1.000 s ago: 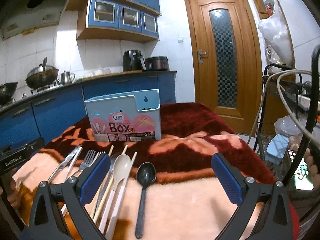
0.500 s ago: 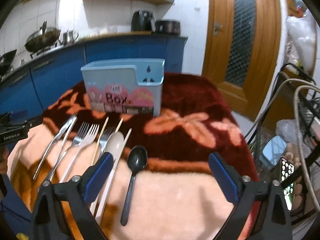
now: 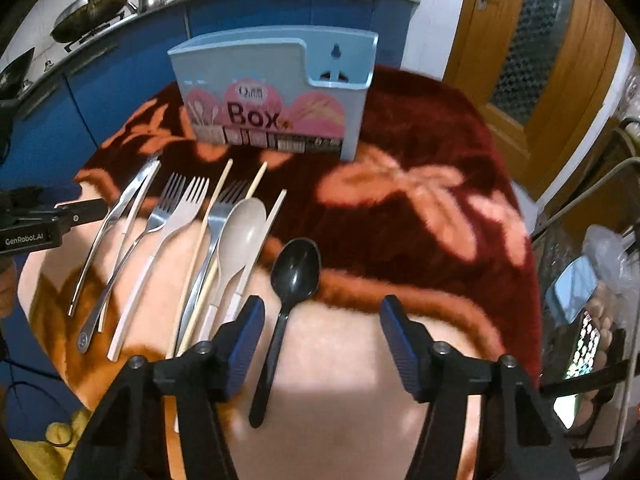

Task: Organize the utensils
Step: 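Close the left tool on the silver tongs while the right tool grasps the black spoon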

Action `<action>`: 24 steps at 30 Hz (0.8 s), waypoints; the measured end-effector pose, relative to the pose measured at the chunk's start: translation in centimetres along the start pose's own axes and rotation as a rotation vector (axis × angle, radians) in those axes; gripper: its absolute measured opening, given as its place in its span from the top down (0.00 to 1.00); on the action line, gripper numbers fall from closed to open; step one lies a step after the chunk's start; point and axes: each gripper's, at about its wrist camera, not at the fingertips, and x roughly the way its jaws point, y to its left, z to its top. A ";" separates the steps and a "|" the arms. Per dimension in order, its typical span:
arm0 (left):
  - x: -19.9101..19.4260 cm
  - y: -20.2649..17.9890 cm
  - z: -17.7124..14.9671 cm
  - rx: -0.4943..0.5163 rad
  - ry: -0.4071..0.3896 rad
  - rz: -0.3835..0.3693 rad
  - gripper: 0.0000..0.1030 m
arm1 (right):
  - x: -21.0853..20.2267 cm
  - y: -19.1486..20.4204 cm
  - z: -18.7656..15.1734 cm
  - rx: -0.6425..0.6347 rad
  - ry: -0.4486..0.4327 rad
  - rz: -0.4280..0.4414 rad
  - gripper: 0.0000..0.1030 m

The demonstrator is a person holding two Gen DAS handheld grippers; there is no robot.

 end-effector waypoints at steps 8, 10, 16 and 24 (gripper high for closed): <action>1.6 -0.5 0.3 0.023 0.130 -0.093 0.71 | 1.6 -0.1 1.0 0.010 0.130 0.060 0.61; 1.8 -0.6 0.4 0.023 0.152 -0.117 0.72 | 1.7 0.0 1.3 0.001 0.134 0.055 0.69; 2.2 -0.7 1.1 0.025 0.193 -0.129 0.84 | 2.4 -0.2 2.0 0.004 0.179 0.073 0.74; 2.1 0.2 0.9 -0.025 0.170 -0.169 0.87 | 2.9 -0.3 2.2 0.009 0.182 0.106 0.91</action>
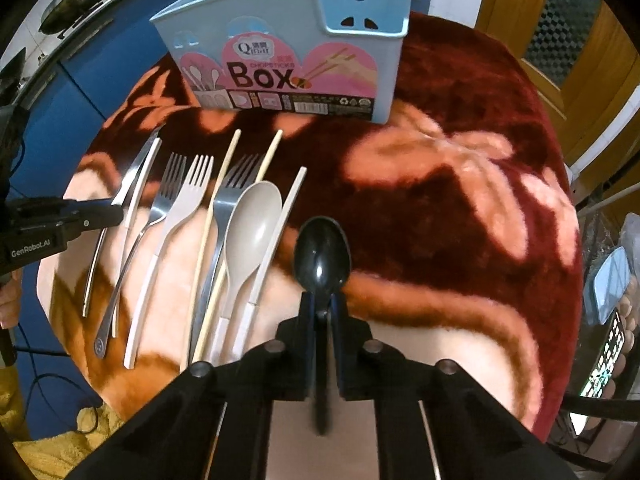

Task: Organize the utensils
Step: 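Close the left tool on the silver tongs while the right tool grasps the black spoon, then lift the tongs with the left tool while the right tool carries the black spoon to the blue box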

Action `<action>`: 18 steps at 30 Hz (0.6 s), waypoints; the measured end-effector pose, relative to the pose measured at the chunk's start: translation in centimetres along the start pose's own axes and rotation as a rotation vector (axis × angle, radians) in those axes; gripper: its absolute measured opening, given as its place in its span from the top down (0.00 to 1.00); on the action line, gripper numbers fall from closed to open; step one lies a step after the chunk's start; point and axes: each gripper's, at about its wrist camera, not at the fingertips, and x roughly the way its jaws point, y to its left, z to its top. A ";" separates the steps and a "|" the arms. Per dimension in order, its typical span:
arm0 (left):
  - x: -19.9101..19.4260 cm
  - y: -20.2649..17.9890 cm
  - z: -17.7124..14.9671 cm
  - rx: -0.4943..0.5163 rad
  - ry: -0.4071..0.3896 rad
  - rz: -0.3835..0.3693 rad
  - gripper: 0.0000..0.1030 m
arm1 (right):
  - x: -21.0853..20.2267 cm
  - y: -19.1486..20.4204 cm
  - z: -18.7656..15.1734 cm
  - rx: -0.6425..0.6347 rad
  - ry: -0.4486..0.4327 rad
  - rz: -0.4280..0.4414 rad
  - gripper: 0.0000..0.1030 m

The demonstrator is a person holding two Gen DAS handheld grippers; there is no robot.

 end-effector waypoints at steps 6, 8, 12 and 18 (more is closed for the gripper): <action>-1.3 1.0 -1.2 -0.031 -0.061 -0.032 0.88 | -0.9 -0.6 -1.1 0.039 -0.087 0.043 0.92; -2.2 1.1 -1.7 -0.029 -0.108 -0.039 0.88 | -1.4 -1.0 -1.5 0.060 -0.124 0.064 0.92; -4.4 0.8 -2.7 0.001 -0.217 -0.046 0.88 | -3.1 -1.9 -3.1 0.083 -0.224 0.102 0.92; -7.5 0.0 -2.3 0.015 -0.401 -0.067 0.88 | -5.3 -1.8 -3.3 0.102 -0.396 0.127 0.92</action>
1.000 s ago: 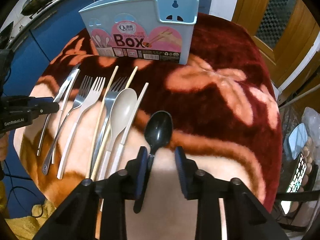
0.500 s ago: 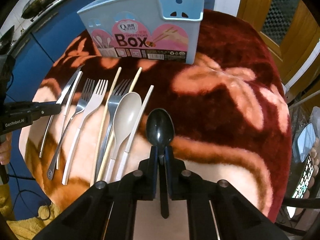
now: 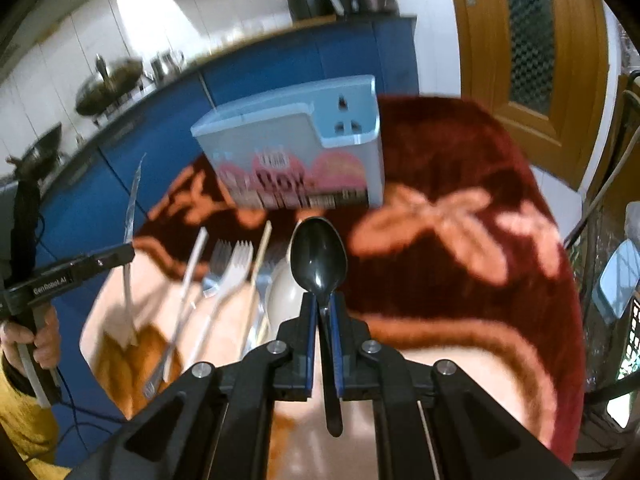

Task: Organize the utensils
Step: 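Lift the tongs with the left tool while the right tool carries the black spoon to the blue box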

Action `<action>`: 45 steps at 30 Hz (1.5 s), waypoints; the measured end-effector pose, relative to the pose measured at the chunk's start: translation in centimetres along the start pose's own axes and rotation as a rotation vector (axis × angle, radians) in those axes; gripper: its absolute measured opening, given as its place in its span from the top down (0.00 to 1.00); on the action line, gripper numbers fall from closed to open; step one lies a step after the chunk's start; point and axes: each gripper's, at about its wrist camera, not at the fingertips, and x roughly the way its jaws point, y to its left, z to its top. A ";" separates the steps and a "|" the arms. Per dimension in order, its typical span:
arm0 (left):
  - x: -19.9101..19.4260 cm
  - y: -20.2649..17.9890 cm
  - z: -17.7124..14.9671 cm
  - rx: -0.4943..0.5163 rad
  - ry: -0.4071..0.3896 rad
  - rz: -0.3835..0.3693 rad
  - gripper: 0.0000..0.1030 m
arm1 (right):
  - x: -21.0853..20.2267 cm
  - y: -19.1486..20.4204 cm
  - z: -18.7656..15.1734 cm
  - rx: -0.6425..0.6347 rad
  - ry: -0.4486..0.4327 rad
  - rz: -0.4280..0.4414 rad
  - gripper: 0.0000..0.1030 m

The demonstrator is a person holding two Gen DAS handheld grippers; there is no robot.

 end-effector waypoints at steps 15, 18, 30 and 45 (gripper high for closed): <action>-2.5 -2.1 7.4 0.012 -0.344 -0.011 0.89 | -0.7 1.0 3.9 0.008 -0.227 0.031 0.92; -2.4 -2.4 9.2 0.015 -0.390 0.002 0.89 | -0.7 0.8 4.6 0.014 -0.249 0.045 0.92; 1.1 -4.2 14.3 0.054 -0.481 0.031 0.89 | 0.0 0.8 9.2 -0.003 -0.429 0.064 0.92; 7.0 -2.8 13.2 0.061 -0.501 0.049 0.89 | 7.4 -1.0 12.8 0.032 -0.583 0.079 0.91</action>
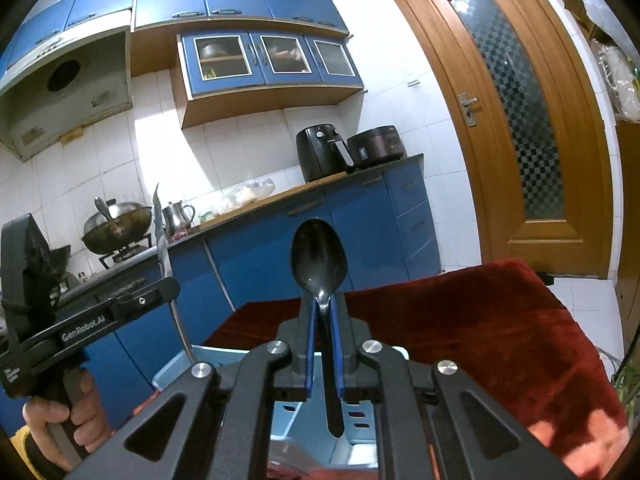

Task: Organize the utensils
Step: 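Lift the tongs with the left tool while the right tool carries the black spoon to the blue box, then open the left tool over the box while the right tool releases the spoon into it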

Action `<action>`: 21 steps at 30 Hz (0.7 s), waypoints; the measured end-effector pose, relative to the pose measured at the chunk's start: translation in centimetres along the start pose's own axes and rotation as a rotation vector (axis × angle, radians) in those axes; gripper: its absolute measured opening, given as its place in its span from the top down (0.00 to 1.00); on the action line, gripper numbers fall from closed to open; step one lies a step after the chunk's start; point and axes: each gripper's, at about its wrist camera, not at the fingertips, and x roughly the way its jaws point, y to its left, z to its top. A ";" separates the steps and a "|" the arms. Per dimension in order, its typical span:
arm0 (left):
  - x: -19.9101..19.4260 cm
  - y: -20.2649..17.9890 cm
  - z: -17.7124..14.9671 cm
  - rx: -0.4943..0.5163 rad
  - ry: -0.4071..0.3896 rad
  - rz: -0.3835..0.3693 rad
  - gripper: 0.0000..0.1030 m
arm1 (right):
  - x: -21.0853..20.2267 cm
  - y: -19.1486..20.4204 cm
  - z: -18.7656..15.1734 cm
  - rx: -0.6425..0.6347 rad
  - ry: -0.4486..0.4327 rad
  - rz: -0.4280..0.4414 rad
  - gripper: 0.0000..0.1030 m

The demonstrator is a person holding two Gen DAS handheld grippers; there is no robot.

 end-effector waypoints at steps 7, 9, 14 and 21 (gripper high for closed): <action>0.7 -0.4 -1.6 0.026 0.027 -0.010 0.88 | 0.1 -0.1 -1.3 -0.030 0.047 -0.014 0.91; 0.9 -0.4 -1.9 0.024 0.047 -0.017 0.88 | -0.1 0.0 -1.6 -0.042 0.064 -0.022 0.90; 0.7 -0.5 -2.6 0.040 0.078 -0.037 0.75 | -0.6 -0.1 -1.7 -0.035 0.079 -0.031 0.71; -0.4 -1.3 -2.7 0.081 0.077 -0.043 0.65 | -1.8 0.5 -1.3 -0.038 0.065 -0.016 0.71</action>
